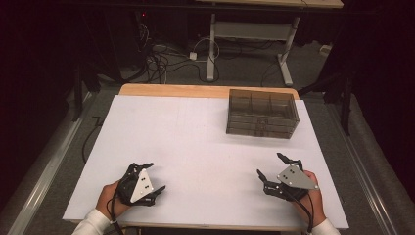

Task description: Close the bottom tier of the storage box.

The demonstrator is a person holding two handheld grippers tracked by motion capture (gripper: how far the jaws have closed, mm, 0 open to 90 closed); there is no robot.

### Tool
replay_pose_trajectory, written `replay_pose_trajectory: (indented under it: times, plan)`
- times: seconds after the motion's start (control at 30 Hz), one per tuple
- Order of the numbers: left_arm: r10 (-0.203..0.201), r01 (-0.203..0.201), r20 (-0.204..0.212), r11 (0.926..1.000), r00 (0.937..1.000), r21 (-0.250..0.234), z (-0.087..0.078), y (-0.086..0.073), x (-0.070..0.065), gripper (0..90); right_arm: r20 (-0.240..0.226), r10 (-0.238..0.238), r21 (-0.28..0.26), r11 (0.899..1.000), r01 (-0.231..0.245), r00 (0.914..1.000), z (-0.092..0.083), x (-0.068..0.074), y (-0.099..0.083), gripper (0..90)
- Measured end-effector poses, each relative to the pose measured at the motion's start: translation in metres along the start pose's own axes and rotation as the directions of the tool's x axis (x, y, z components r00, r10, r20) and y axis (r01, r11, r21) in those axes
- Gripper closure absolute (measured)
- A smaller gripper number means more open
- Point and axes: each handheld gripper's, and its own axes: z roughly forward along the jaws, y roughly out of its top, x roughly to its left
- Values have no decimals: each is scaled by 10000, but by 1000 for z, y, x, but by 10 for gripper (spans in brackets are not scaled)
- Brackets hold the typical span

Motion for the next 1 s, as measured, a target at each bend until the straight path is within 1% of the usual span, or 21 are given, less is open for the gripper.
replay_pose_trajectory:
  times: [0.37,0.47,0.8,0.9,1.0]
  plan:
    - [-37,37,35,10000,10000,-19,0,0,-1,182,26,-70,169,9998,69,10000,-13,-1,-14,191]
    - [-36,36,25,10000,10000,-10,0,0,0,182,28,41,192,9998,-41,10000,-15,-2,-17,191]
    - [-158,158,16,9999,9999,-25,0,0,1,182,-15,-68,333,9994,68,10000,-20,1,-27,190]
    - [-167,167,6,9998,9999,-72,0,1,1,182,-55,-4,304,9995,5,10000,-21,1,-30,190]
    - [-143,143,-30,9999,9999,-70,0,1,1,182,-93,-85,322,9994,88,9999,-22,2,-32,190]
